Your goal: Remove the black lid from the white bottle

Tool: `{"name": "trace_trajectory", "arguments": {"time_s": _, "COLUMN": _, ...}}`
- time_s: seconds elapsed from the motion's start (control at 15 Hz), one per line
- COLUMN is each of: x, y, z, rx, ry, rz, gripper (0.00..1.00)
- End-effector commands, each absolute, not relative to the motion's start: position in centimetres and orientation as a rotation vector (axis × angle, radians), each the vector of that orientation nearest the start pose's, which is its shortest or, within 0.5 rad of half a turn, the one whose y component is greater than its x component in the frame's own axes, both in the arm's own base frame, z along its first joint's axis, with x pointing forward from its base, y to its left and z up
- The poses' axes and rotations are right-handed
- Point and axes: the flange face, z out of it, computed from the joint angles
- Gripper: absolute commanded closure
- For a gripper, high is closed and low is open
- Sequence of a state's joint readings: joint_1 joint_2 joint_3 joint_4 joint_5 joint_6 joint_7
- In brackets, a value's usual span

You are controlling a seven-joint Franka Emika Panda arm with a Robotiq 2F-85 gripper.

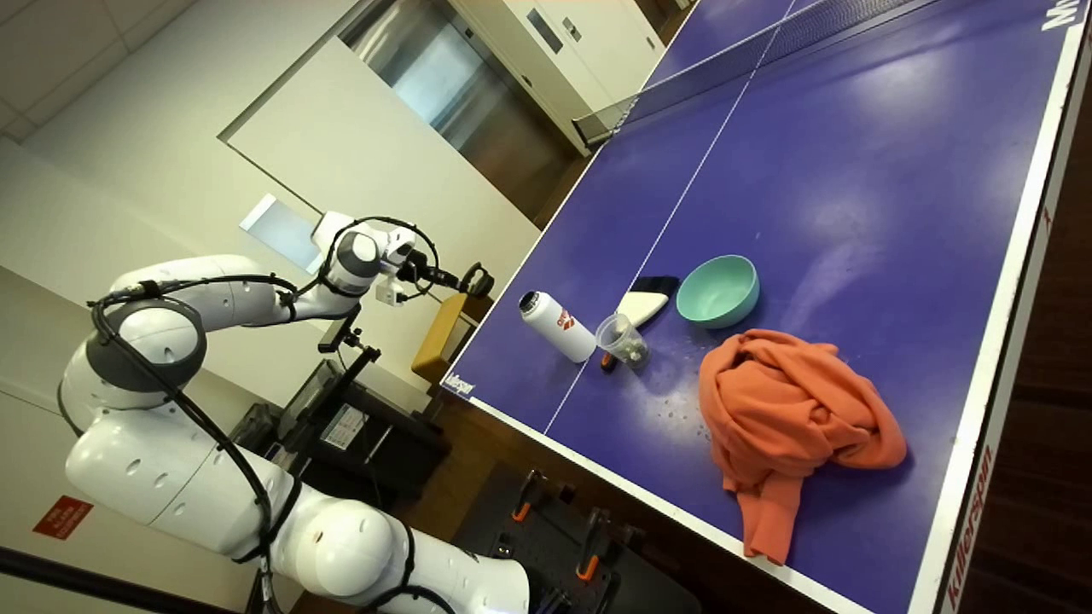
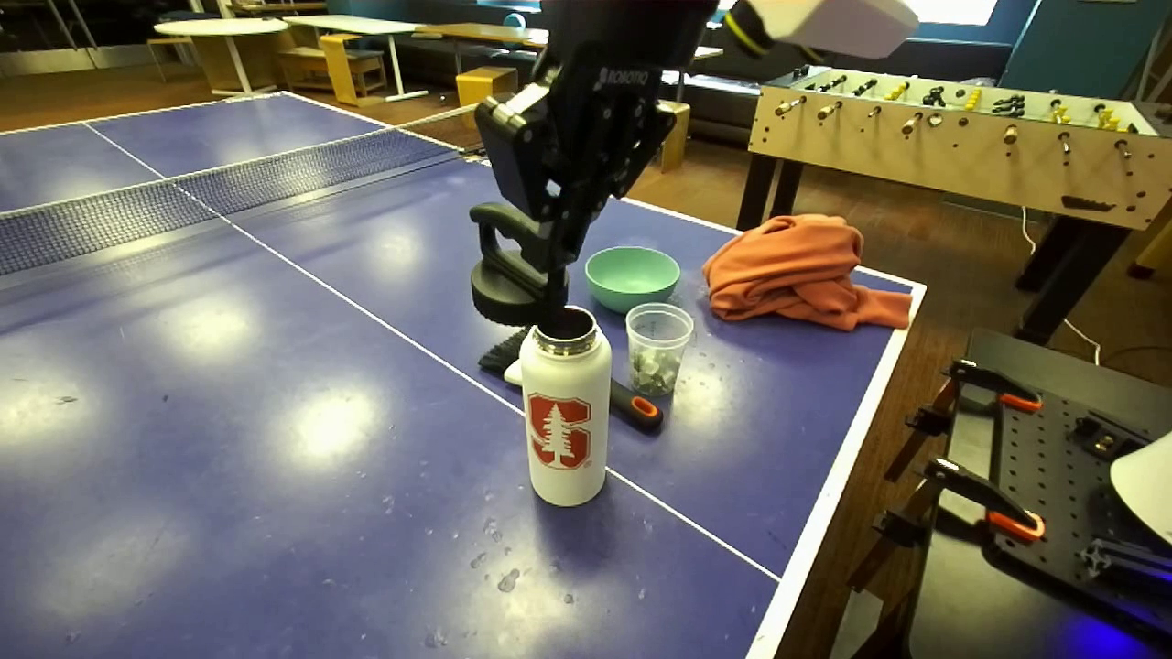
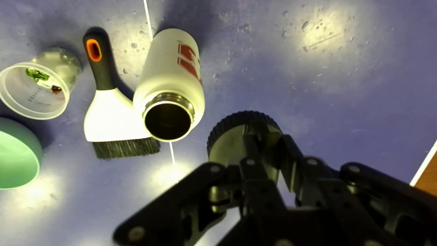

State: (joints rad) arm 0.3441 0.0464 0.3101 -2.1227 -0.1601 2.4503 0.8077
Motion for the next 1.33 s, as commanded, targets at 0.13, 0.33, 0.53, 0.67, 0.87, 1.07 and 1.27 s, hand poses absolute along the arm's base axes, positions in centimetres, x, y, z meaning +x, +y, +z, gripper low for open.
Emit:
{"name": "trace_trajectory", "arguments": {"time_s": 0.13, "x": 41.0, "y": 35.4, "z": 41.0, "rx": -2.983, "ry": -0.055, "rz": -0.345, "gripper": 0.95}}
{"name": "trace_trajectory", "arguments": {"time_s": 0.33, "x": 38.6, "y": 34.7, "z": 39.6, "rx": -2.959, "ry": -0.045, "rz": -0.315, "gripper": 0.95}}
{"name": "trace_trajectory", "arguments": {"time_s": 0.53, "x": 35.9, "y": 33.6, "z": 37.9, "rx": -2.943, "ry": -0.042, "rz": -0.303, "gripper": 0.94}}
{"name": "trace_trajectory", "arguments": {"time_s": 0.67, "x": 34.6, "y": 32.5, "z": 36.3, "rx": -2.952, "ry": -0.006, "rz": -0.31, "gripper": 0.94}}
{"name": "trace_trajectory", "arguments": {"time_s": 0.87, "x": 33.6, "y": 30.1, "z": 32.8, "rx": -2.982, "ry": 0.067, "rz": -0.32, "gripper": 0.94}}
{"name": "trace_trajectory", "arguments": {"time_s": 1.07, "x": 33.0, "y": 27.7, "z": 29.5, "rx": -3.008, "ry": 0.144, "rz": -0.294, "gripper": 0.94}}
{"name": "trace_trajectory", "arguments": {"time_s": 1.27, "x": 32.5, "y": 25.5, "z": 26.5, "rx": -3.05, "ry": 0.214, "rz": -0.271, "gripper": 0.94}}
